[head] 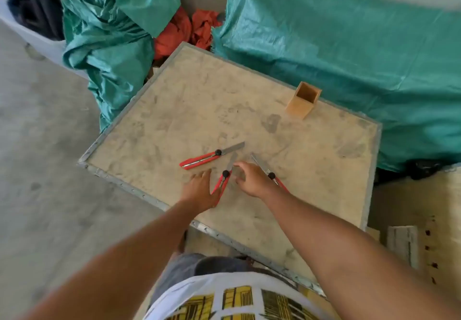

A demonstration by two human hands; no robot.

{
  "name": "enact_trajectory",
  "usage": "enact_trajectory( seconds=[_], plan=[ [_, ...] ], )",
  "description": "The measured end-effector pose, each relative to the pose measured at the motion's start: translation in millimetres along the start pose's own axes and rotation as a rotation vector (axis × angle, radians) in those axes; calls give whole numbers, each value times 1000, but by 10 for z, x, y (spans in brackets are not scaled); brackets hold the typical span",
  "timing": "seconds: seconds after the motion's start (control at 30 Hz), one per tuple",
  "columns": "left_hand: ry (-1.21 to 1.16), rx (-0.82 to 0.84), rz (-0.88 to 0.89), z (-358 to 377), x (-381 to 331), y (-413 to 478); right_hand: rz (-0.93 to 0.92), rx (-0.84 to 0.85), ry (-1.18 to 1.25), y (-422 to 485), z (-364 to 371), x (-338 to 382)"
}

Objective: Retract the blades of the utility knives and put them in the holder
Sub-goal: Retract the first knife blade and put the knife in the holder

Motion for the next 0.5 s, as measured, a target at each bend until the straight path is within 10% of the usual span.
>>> enact_trajectory(
  seconds=[0.5],
  plan=[
    [-453,-20,-152,319,116,-195,362,-67,635,-59,299,93]
  ],
)
Point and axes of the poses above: each hand's wrist, its own y-axis towards the middle knuckle, its own z-axis out of the palm, x = y × z, the point moved 4 cm from there along y, towards the middle knuckle, and after that the axes turned 9 degrees about -y, right-handed, at the moved point
